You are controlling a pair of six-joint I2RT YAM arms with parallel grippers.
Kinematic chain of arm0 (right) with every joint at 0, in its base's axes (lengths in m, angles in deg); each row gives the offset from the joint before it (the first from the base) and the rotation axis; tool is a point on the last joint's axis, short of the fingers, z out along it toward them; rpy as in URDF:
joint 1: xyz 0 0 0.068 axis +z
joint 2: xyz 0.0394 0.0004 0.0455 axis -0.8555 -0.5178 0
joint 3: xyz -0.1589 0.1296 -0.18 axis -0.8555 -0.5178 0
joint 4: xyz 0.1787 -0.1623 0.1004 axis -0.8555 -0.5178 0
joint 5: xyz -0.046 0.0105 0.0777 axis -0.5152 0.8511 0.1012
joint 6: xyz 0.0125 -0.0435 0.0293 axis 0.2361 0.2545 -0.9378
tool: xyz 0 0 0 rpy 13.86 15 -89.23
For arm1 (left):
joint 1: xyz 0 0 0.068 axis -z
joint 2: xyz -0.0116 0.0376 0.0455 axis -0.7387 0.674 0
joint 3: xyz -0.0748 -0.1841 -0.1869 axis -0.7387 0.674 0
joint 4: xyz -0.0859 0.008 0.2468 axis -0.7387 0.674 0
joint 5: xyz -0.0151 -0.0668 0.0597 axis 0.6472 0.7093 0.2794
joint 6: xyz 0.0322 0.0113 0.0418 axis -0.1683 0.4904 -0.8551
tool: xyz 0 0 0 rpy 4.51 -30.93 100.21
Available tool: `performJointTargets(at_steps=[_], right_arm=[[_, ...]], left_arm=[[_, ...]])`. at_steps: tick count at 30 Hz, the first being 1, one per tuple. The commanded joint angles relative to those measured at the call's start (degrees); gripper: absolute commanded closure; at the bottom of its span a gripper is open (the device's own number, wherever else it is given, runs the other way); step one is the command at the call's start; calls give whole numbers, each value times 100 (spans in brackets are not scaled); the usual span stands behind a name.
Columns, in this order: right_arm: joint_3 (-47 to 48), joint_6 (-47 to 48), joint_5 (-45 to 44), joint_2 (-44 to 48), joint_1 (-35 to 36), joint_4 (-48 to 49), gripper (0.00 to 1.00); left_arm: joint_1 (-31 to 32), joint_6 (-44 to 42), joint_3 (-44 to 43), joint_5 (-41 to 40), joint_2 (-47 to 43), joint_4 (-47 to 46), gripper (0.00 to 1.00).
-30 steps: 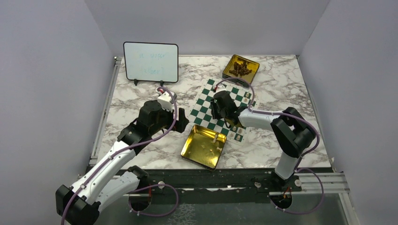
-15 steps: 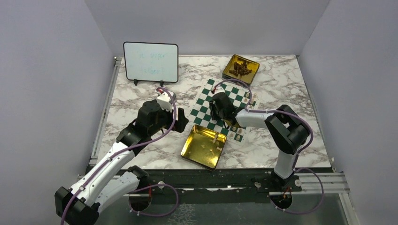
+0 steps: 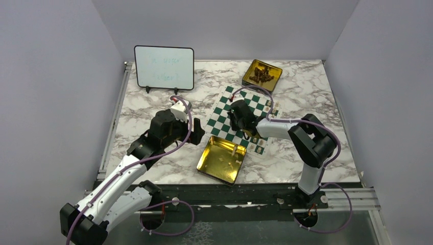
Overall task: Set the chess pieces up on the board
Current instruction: Pick up the chess piece at the center of the board, then adjust the chess piece.
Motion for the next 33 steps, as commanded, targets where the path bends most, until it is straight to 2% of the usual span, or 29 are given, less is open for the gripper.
performJointTargets(at_steps=[1, 5, 10, 11, 13, 16, 25, 29, 33], right_arm=[[111, 142, -158, 485, 26, -345, 91], [191, 257, 601, 1055, 21, -726, 91], [125, 268, 2027, 1704, 20, -1272, 91], [71, 268, 2322, 1810, 24, -1339, 91], [-73, 274, 2886, 2056, 25, -1443, 91], [-256, 242, 3632, 2428, 26, -1562, 91], [-628, 140, 5579, 3138, 27, -1647, 90], [-733, -2, 6001, 3179, 20, -1546, 89], [-772, -84, 6116, 3231, 27, -1578, 89]], left_arm=[[15, -30, 181, 235, -4, -416, 1], [14, -435, 475, 1072, -84, -986, 5], [14, -818, 551, 1769, 9, -1462, 9], [18, -981, 618, 2021, 17, -1631, 13], [23, -1942, 777, 2756, 20, -1902, 24], [20, -3276, 927, 3625, -128, -1906, 25], [29, -5900, 939, 4617, -265, -1499, 25], [36, -6564, 889, 4847, -149, -1340, 36], [124, -6793, 775, 4918, -64, -1243, 33]])
